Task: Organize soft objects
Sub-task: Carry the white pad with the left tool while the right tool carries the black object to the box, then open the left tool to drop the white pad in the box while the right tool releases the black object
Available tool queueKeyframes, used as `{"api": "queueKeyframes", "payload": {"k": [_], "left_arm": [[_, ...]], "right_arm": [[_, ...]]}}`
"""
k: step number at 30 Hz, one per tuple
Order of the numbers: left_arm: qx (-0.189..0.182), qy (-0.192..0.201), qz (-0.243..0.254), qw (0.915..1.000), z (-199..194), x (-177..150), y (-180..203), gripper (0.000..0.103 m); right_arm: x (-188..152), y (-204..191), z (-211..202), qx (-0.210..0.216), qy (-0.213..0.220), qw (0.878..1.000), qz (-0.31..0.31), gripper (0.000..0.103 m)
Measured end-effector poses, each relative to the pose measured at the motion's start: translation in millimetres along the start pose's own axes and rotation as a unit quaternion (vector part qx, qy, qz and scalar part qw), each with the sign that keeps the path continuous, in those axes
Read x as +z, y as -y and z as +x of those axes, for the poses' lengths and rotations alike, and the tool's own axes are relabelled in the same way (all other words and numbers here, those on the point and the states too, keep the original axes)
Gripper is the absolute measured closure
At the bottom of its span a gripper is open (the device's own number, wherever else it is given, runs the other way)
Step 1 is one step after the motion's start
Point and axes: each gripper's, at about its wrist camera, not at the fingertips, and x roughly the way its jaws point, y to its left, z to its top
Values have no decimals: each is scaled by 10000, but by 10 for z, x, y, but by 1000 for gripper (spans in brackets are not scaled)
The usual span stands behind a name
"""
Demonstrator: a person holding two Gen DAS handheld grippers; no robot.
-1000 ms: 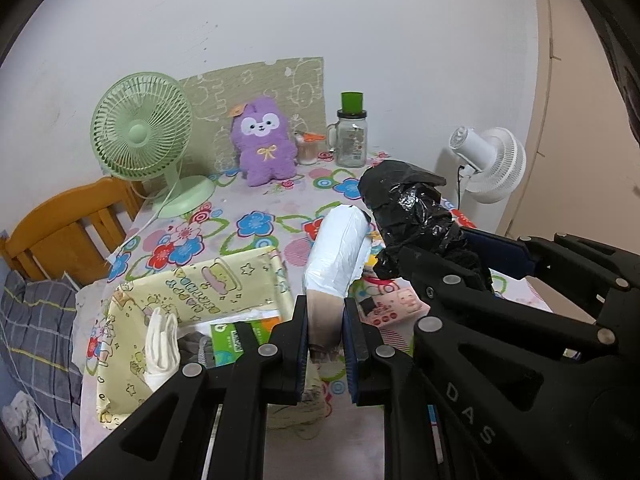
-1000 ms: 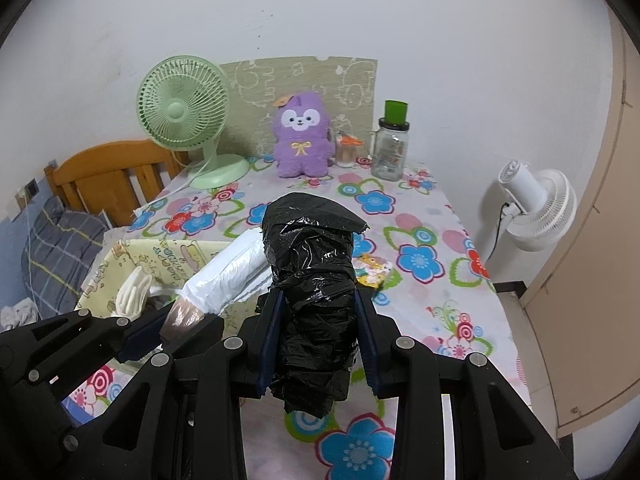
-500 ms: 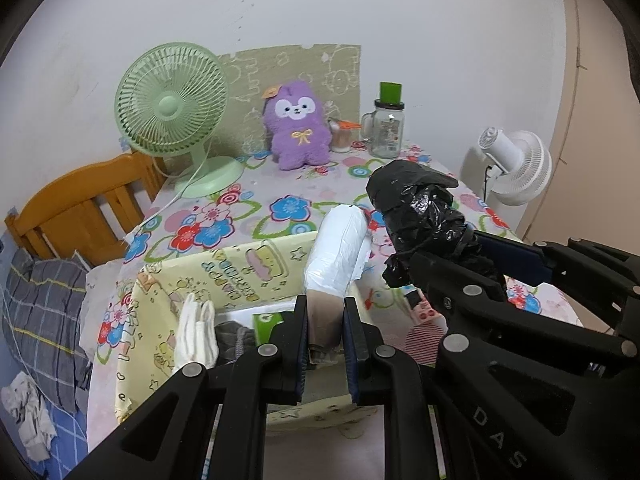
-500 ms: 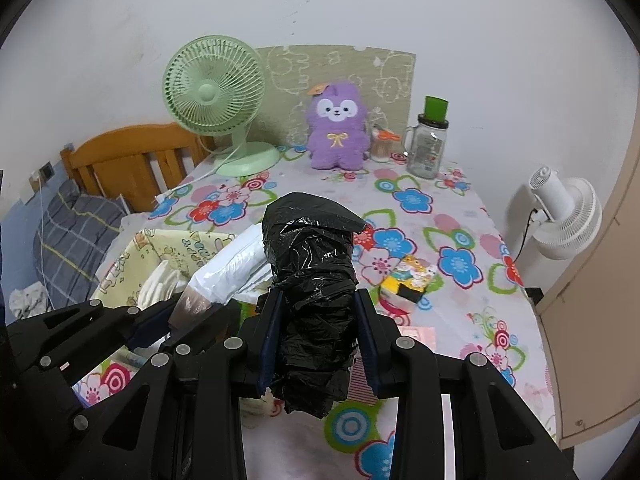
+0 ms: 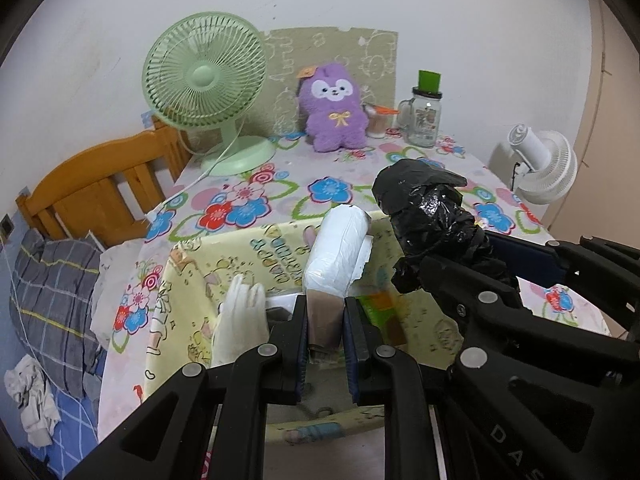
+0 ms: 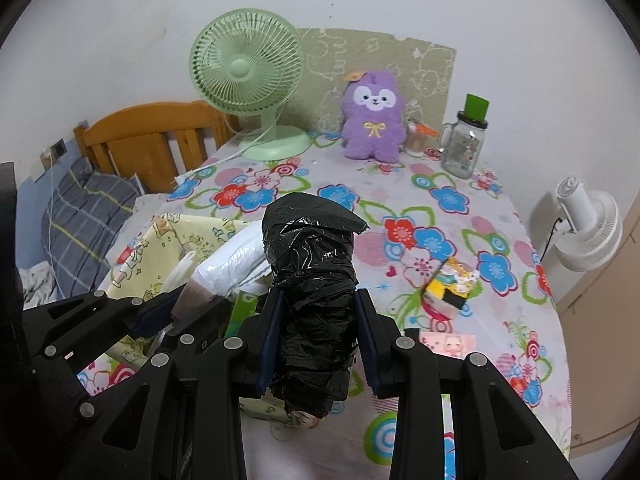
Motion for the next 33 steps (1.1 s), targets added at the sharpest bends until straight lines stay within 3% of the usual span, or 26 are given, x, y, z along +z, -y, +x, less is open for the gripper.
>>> {"api": "queueKeyframes", "payload": {"k": [14,17,22,24,28,33], "left_arm": [[255,-294,-237,9990,263,-70,-299,84],[275,-343,-247,9987,303,-89,-325,72],[213,-245,-230,9992,282,-88,-324,34],[276,-220,-197,9992,283,-95,-307,34],[272,-234,-163,9992,290,-96,-291,28],[229,-249,-235,9992,279,-98,-284,26]], "right_arm": [[65,-232,377,217,-318,9991,-199,65],[81,-265,451,278,-379,9986,-226,65],[88,-257,540,363,-463,9981,-153,63],[87,-250,565,363,-497,9980,-153,62],[79,-237,580,310,-499,9981,-164,45],[55,-209,529,465,-427,9979,-135,42]]}}
